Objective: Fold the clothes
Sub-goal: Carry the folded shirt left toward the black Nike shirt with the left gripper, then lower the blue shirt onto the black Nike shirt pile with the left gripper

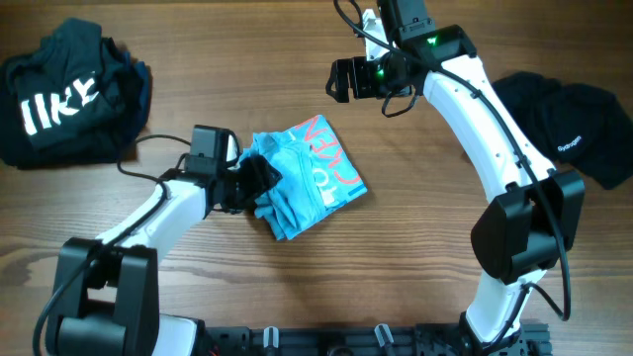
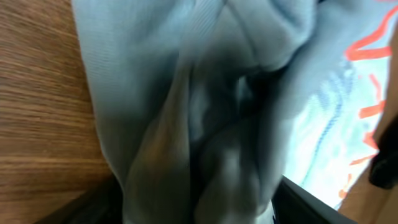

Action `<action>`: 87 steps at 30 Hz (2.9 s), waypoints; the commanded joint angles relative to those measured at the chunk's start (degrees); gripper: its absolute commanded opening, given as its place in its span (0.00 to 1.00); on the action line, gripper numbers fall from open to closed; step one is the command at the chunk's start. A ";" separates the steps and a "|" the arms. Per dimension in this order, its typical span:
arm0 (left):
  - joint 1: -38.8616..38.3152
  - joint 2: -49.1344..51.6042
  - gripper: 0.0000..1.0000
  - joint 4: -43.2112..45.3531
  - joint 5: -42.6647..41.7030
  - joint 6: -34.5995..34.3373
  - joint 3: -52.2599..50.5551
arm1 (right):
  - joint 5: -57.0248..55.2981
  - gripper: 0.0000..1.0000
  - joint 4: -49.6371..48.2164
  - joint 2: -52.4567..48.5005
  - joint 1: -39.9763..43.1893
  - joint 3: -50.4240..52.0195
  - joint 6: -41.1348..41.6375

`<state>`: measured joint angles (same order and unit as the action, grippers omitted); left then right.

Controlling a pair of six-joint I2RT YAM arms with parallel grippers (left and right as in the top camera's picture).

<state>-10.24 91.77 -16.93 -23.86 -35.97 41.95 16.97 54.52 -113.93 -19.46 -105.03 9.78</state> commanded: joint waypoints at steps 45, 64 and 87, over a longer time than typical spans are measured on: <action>17.09 -5.68 0.04 36.92 1.22 -15.76 11.67 | 1.09 1.00 3.34 -0.28 3.58 -0.07 2.67; 34.67 -4.63 0.04 44.94 11.96 -14.19 16.09 | 1.01 1.00 3.04 -0.50 3.56 5.79 2.25; 40.96 16.39 0.04 62.27 6.25 -14.03 24.04 | 0.90 1.00 6.38 -0.61 3.56 6.16 2.23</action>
<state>29.08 105.08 42.41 -14.13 -50.72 60.88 17.15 60.77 -113.93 -15.79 -99.46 11.92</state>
